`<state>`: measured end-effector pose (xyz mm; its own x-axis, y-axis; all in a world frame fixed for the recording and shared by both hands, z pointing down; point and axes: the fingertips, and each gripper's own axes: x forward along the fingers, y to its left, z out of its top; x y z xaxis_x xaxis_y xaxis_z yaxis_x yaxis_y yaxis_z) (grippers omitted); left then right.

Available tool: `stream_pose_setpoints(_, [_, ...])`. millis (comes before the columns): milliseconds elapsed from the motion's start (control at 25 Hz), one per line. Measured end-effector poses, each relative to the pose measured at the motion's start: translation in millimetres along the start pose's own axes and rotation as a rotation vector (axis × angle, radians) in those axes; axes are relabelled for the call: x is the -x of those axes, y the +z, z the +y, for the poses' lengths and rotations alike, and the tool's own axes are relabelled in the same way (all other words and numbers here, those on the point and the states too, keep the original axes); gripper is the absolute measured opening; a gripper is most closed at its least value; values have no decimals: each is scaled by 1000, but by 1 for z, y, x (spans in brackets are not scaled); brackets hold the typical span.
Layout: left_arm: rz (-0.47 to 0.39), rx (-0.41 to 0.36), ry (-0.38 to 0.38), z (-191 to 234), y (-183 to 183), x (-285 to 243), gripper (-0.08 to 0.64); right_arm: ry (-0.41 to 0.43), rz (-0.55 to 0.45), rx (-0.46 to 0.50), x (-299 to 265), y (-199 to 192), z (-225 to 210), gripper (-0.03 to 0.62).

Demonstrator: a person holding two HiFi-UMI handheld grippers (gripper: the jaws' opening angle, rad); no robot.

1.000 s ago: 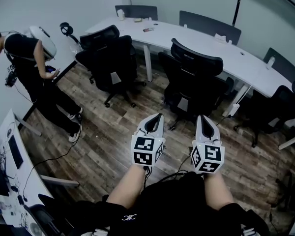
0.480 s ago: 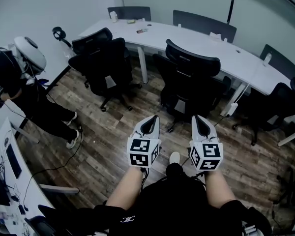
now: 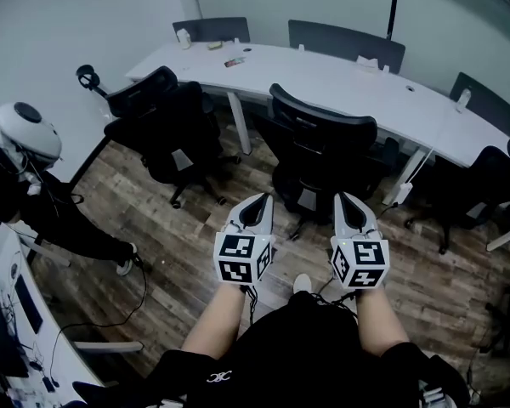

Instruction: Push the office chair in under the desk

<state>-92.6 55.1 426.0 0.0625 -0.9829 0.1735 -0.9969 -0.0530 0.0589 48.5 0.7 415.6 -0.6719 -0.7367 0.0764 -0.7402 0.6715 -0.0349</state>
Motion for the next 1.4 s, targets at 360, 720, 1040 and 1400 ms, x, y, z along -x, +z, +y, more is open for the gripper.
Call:
stream_pose_setpoints(360, [44, -40, -8, 17, 6, -53, 8, -9, 49, -14, -40, -5, -35, 29])
stream_pose_setpoints(720, [42, -111, -15, 43, 23, -120, 8, -8, 97, 38, -79, -3, -81, 51])
stream_pose_setpoints(1040, [89, -262, -116, 74, 32, -187, 117, 50, 215, 147, -103, -12, -145, 94])
stream_pose_setpoints(1400, [308, -674, -200, 119, -4, -253, 303, 52, 365, 247, -116, -44, -176, 198])
